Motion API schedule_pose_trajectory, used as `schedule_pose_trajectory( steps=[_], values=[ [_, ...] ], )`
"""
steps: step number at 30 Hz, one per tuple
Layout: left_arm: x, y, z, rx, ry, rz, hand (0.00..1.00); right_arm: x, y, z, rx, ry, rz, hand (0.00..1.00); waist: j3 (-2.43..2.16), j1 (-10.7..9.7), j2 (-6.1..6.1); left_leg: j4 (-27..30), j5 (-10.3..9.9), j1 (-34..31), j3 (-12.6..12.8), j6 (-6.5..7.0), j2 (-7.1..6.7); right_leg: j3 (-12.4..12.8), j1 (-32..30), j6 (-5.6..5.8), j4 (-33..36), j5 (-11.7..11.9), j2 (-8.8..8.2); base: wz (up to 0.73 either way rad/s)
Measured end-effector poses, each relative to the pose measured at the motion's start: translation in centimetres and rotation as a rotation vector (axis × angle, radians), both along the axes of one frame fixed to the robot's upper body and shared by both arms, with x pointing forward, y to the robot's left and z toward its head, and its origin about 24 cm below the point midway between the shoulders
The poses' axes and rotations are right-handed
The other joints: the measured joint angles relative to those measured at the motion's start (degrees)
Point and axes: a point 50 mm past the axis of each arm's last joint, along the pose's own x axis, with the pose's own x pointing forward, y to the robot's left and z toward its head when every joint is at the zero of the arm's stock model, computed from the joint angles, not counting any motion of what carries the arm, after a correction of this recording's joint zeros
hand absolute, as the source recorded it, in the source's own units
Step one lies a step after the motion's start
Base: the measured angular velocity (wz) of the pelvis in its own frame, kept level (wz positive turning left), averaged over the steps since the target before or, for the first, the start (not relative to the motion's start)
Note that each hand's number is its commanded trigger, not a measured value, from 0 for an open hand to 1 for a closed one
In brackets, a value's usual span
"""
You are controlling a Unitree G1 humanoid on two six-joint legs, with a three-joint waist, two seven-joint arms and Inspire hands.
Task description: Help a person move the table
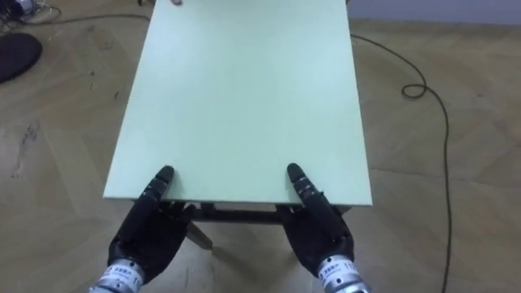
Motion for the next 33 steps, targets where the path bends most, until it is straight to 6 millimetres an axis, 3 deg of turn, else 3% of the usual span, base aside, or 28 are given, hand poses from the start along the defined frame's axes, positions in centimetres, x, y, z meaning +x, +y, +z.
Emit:
schedule_pose_trajectory(
  steps=[2, 3, 4, 5, 6, 7, 9, 13, 16, 19, 22, 24, 25, 27, 31, 33],
  values=[
    [0.7, -0.2, 0.3, 0.005, -0.013, -0.010, 1.00, 0.4, -0.3, 0.2, -0.002, -0.011, -0.009, 1.00, 0.04, -0.51, -0.03, -4.65, -0.98, -0.46, 0.14, 1.15, -0.89, 0.03, -2.68, 0.41, 0.90, 1.97, -0.86, 0.09],
    [0.9, -0.3, 0.3, 0.005, -0.014, -0.012, 1.00, 0.4, -0.3, 0.2, -0.001, -0.012, -0.013, 1.00, 0.05, -0.77, -0.17, -5.65, -0.66, -0.44, -0.07, 2.44, -1.57, 0.37, -3.47, 0.63, 1.39, 2.40, -1.42, 0.16],
    [1.1, -0.5, 0.2, 0.005, -0.010, -0.015, 1.00, 0.5, -0.4, 0.1, -0.001, -0.008, -0.021, 1.00, 0.09, -1.00, -0.70, -6.59, 0.54, -0.57, -0.35, 3.69, -3.13, 1.80, -5.61, 1.31, 4.06, 3.41, -3.12, 0.16],
    [1.1, -0.6, -0.1, -0.003, 0.002, -0.012, 1.00, 0.4, -0.5, -0.2, -0.010, 0.002, -0.023, 1.00, 0.06, -1.83, -0.78, -6.59, 1.05, -0.66, -1.41, 4.36, -4.24, 5.46, -7.11, 2.57, 4.24, 3.87, -2.93, 0.13],
    [1.0, -0.6, -0.2, -0.001, 0.005, -0.012, 1.00, 0.3, -0.5, -0.3, -0.011, 0.005, -0.023, 1.00, -0.09, -2.02, -1.04, -6.26, 1.15, -1.09, -1.62, 4.52, -4.65, 7.59, -7.06, 3.19, 2.23, 4.38, -2.55, 0.06],
    [1.1, -0.4, -0.3, 0.005, 0.008, -0.010, 1.00, 0.3, -0.4, -0.4, -0.010, 0.008, -0.022, 1.00, -0.31, -2.00, -1.33, -5.56, 1.18, -2.28, -1.49, 4.64, -5.03, 8.43, -6.48, 2.86, 0.48, 5.92, -2.96, 0.05],
    [1.0, -0.4, -0.6, 0.007, 0.015, -0.015, 1.00, 0.0, -0.5, -0.7, -0.010, 0.020, -0.025, 1.00, -0.27, -2.25, -1.88, -6.69, 2.21, -2.92, -0.89, 5.32, -5.74, 6.95, -6.14, 2.67, -0.19, 7.43, -4.20, 0.13],
    [0.4, -0.6, -1.1, 0.008, 0.047, -0.029, 1.00, -0.9, -0.8, -1.2, -0.004, 0.057, -0.026, 1.00, -0.16, -3.85, -2.63, -6.47, 3.06, -2.42, -2.28, 6.02, -6.99, 6.57, -4.23, 3.46, -1.31, 8.11, -5.26, 0.22],
    [0.3, -0.7, -1.2, 0.007, 0.052, -0.034, 1.00, -1.0, -0.8, -1.3, 0.012, 0.068, -0.031, 1.00, -0.09, -4.71, -3.50, -5.93, 3.72, -2.88, -1.96, 6.93, -8.53, 6.60, -4.19, 3.96, -1.34, 9.14, -6.62, 0.11],
    [0.3, -0.8, -1.3, 0.008, 0.057, -0.039, 1.00, -1.3, -0.8, -1.4, 0.011, 0.082, -0.035, 1.00, -0.12, -4.96, -4.22, -5.97, 4.57, -3.20, -1.17, 8.21, -9.78, 7.23, -4.45, 4.79, -1.42, 10.47, -7.95, 0.02],
    [0.1, -0.7, -1.4, 0.017, 0.065, -0.048, 1.00, -1.7, -0.8, -1.6, 0.017, 0.097, -0.042, 1.00, -0.15, -5.16, -4.57, -6.12, 5.29, -3.11, -0.78, 9.45, -10.92, 10.77, -4.45, 6.48, -1.37, 11.69, -8.48, 0.03],
    [0.1, -0.7, -1.4, 0.018, 0.065, -0.049, 1.00, -1.9, -0.7, -1.8, 0.025, 0.111, -0.046, 1.00, -0.10, -5.15, -4.56, -6.27, 5.56, -2.82, -0.20, 9.83, -10.77, 12.87, -4.62, 8.04, 2.78, 9.61, -8.96, 0.08],
    [0.1, -0.6, -1.4, 0.025, 0.065, -0.052, 1.00, -2.1, -0.6, -1.9, 0.037, 0.121, -0.048, 1.00, -0.09, -5.01, -4.64, -6.73, 5.81, -2.37, 0.11, 9.75, -10.47, 13.65, -4.17, 9.05, 7.79, 6.30, -9.64, 0.12],
    [0.1, -0.5, -1.4, 0.042, 0.061, -0.056, 1.00, -2.3, -0.5, -2.0, 0.046, 0.128, -0.049, 1.00, -0.10, -4.50, -4.83, -8.19, 6.69, -1.98, -0.15, 9.48, -10.54, 14.79, -1.46, 10.42, 9.46, 2.56, -9.78, 0.05],
    [0.1, -0.4, -1.4, 0.059, 0.054, -0.056, 1.00, -2.4, -0.2, -2.0, 0.050, 0.125, -0.052, 1.00, -0.14, -3.11, -5.04, -10.23, 7.50, -1.49, -0.04, 8.56, -10.50, 16.34, 0.97, 10.54, 2.83, 2.23, -7.38, -0.09],
    [0.2, -0.2, -1.3, 0.071, 0.047, -0.054, 1.00, -2.4, -0.1, -2.0, 0.057, 0.122, -0.056, 1.00, -0.19, -2.03, -5.26, -11.38, 7.97, -1.36, 0.22, 8.10, -10.19, 16.23, 2.15, 9.33, -0.79, 3.04, -6.10, -0.17]
  ],
)
